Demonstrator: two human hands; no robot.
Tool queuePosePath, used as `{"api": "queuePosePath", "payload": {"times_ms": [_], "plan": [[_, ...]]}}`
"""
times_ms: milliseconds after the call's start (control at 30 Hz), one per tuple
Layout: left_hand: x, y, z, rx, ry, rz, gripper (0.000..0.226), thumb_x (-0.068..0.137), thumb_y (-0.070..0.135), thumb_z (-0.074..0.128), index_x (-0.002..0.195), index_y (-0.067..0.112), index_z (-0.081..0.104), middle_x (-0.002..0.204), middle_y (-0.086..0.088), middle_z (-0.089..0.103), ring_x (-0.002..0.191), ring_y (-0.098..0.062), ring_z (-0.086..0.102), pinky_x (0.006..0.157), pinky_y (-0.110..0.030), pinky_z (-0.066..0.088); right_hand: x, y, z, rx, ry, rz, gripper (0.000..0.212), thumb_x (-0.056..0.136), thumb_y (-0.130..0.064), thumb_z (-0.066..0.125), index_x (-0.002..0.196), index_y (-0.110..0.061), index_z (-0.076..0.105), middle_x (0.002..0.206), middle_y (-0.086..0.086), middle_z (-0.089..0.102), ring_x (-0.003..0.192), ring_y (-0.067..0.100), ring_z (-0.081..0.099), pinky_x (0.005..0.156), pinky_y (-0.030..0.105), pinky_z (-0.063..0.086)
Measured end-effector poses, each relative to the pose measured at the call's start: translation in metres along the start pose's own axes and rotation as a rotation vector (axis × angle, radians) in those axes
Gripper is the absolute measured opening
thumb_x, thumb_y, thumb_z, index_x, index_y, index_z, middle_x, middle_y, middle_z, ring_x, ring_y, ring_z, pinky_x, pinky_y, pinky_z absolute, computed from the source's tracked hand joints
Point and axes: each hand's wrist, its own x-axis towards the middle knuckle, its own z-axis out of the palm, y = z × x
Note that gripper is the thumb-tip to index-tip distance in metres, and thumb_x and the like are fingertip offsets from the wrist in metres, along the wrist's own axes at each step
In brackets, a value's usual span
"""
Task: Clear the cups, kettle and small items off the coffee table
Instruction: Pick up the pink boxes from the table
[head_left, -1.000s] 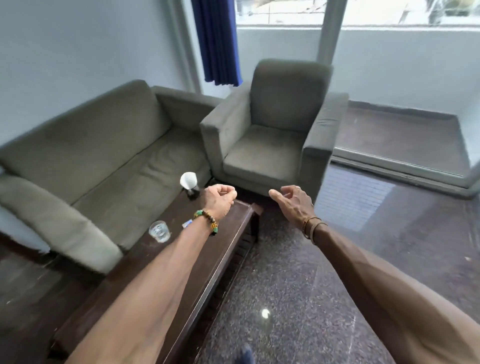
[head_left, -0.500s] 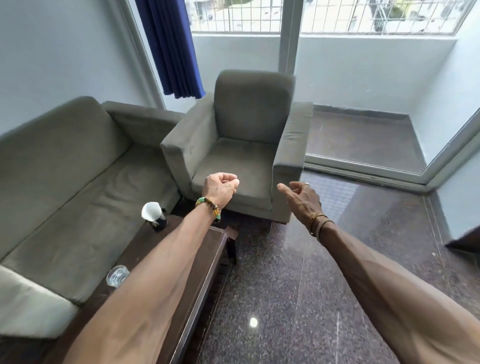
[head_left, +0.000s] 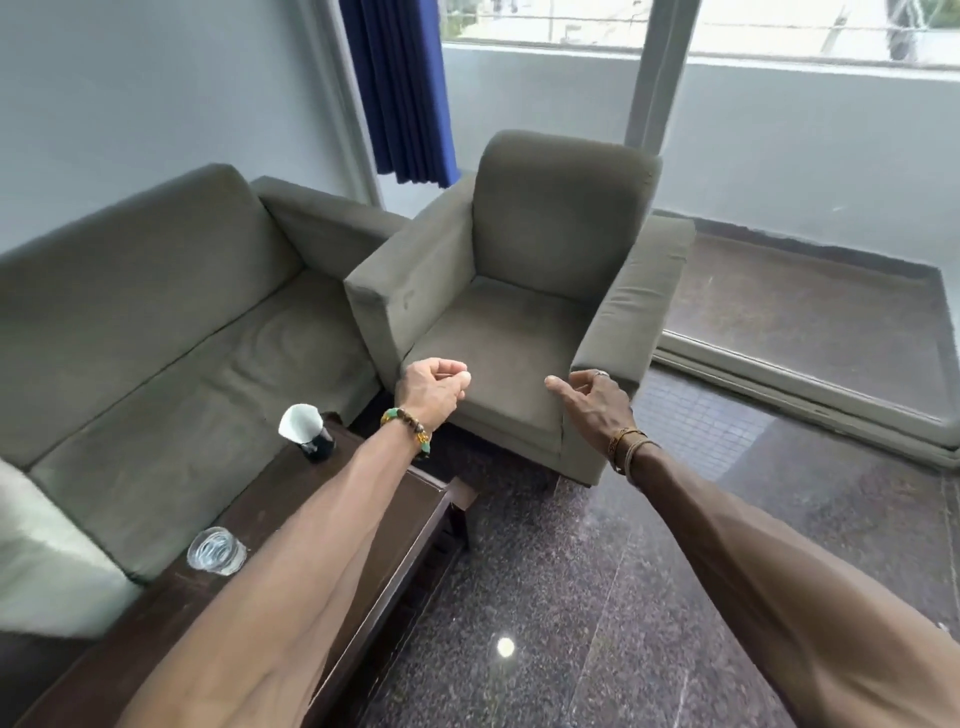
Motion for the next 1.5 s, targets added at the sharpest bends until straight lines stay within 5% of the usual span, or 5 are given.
{"api": "queuePosePath", "payload": {"times_ms": [500, 1000, 1167, 1300, 1500], "plan": [[0.058, -0.082, -0.145, -0.074, 0.347, -0.216, 0.007, 0.085, 0.009, 0.067, 0.092, 0.011, 0.066, 0.066, -0.001, 0.06, 0.053, -0.007, 0.054, 0.043, -0.014, 0.044, 0.045, -0.093, 0.196, -0.145, -0.453, -0.136, 0.056, 0.085, -0.062, 0.064, 0.119, -0.018, 0.065, 0.109, 0.0, 0.07, 0.11, 0.021, 0.062, 0.099, 0.03, 0.045], [0.102, -0.147, -0.273, -0.179, 0.592, -0.427, 0.011, 0.083, 0.015, 0.069, 0.094, 0.012, 0.07, 0.082, -0.008, 0.069, 0.062, -0.012, 0.061, 0.066, -0.027, 0.055, 0.059, -0.189, 0.381, -0.268, -0.748, -0.29, 0.055, 0.086, -0.061, 0.063, 0.121, -0.019, 0.069, 0.118, 0.004, 0.07, 0.111, 0.026, 0.063, 0.082, 0.027, 0.04], [0.117, -0.197, -0.27, -0.271, 0.648, -0.512, 0.022, 0.089, 0.006, 0.063, 0.109, -0.003, 0.066, 0.087, -0.013, 0.061, 0.057, -0.008, 0.051, 0.039, -0.008, 0.04, 0.072, -0.164, 0.435, -0.359, -0.884, -0.293, 0.047, 0.085, -0.063, 0.063, 0.094, -0.017, 0.063, 0.096, 0.004, 0.069, 0.092, 0.026, 0.064, 0.078, 0.031, 0.046], [0.133, -0.259, -0.245, -0.334, 0.66, -0.635, 0.021, 0.089, 0.005, 0.062, 0.109, -0.002, 0.065, 0.09, -0.013, 0.062, 0.059, -0.009, 0.053, 0.05, -0.014, 0.045, 0.086, -0.114, 0.476, -0.466, -0.978, -0.285, 0.054, 0.088, -0.06, 0.063, 0.085, -0.005, 0.064, 0.077, 0.009, 0.067, 0.082, 0.036, 0.067, 0.078, 0.046, 0.056], [0.15, -0.335, -0.2, -0.427, 0.639, -0.779, 0.009, 0.089, 0.003, 0.06, 0.098, 0.006, 0.062, 0.08, -0.01, 0.058, 0.056, -0.012, 0.05, 0.044, -0.01, 0.042, 0.115, -0.053, 0.53, -0.563, -1.103, -0.194, 0.059, 0.089, -0.058, 0.063, 0.12, -0.008, 0.064, 0.102, 0.004, 0.062, 0.093, 0.024, 0.059, 0.096, 0.048, 0.053]]}}
